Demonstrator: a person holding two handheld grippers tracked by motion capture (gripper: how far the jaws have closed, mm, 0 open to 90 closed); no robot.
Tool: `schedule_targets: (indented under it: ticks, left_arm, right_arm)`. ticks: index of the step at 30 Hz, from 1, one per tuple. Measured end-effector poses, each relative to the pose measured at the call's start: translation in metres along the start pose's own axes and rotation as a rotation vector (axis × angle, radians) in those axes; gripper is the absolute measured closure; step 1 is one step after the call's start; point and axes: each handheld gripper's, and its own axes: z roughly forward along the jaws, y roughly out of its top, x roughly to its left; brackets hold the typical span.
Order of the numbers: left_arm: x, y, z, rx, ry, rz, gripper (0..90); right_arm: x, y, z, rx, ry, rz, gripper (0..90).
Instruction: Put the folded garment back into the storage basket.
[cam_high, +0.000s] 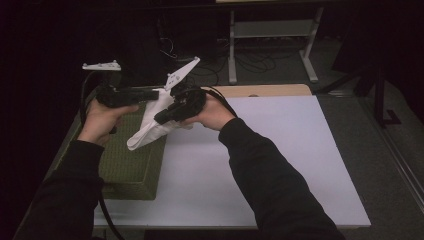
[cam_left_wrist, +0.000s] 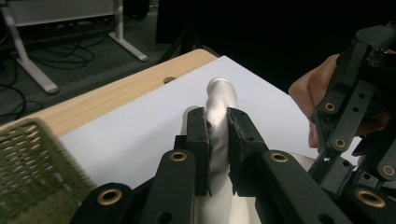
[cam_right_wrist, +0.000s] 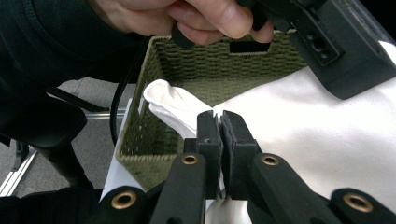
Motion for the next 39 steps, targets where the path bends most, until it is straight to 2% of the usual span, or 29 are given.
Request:
schedule_targets:
  ticks: [20, 32, 39]
  left_arm:
    - [0.033, -0.016, -0.046, -0.036, 0.09, -0.013, 79.6]
    - [0.055, -0.035, -0.065, -0.041, 0.153, -0.046, 79.6]
    - [0.065, -0.051, -0.073, -0.036, 0.192, -0.062, 79.6]
  right_arm:
    - [-0.003, 0.036, 0.056, -0.003, 0.022, -0.022, 85.6]
    - [-0.007, 0.045, 0.098, -0.001, 0.041, -0.013, 85.5]
    - [-0.006, 0.044, 0.119, 0.008, 0.056, -0.002, 85.5]
